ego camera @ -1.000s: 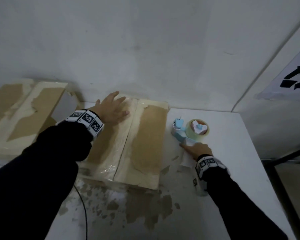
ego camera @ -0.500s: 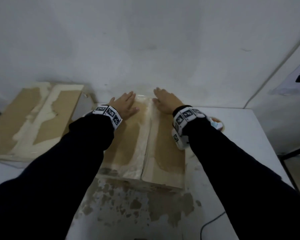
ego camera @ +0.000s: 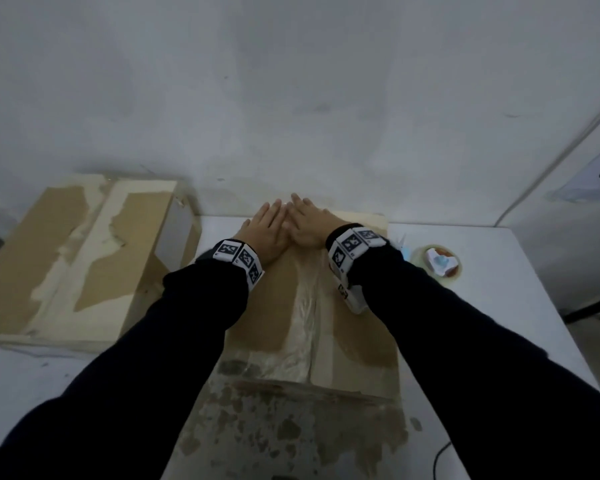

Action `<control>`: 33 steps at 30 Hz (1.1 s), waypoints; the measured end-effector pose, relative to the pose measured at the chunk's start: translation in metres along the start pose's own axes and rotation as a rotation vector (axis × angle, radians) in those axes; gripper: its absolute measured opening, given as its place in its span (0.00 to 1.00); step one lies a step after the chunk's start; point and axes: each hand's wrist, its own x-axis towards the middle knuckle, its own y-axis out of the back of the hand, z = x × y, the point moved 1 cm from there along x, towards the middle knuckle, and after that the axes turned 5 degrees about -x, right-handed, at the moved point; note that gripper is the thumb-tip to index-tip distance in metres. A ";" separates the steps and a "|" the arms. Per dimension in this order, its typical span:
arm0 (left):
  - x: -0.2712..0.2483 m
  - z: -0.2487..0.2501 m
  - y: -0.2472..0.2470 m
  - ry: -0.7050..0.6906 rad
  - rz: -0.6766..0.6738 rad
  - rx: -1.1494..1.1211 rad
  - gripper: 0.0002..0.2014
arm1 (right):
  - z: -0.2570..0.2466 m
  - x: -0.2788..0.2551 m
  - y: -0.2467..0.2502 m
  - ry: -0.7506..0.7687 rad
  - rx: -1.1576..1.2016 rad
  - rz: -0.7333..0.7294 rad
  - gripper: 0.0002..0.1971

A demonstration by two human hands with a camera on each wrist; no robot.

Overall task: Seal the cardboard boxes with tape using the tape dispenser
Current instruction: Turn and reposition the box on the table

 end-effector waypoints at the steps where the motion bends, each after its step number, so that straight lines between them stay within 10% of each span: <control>1: -0.001 0.000 -0.001 -0.006 0.021 -0.003 0.28 | -0.004 0.000 -0.003 0.008 0.012 0.002 0.31; 33: -0.007 -0.005 -0.003 0.002 0.057 -0.027 0.32 | 0.102 -0.072 -0.009 -0.194 0.253 -0.032 0.31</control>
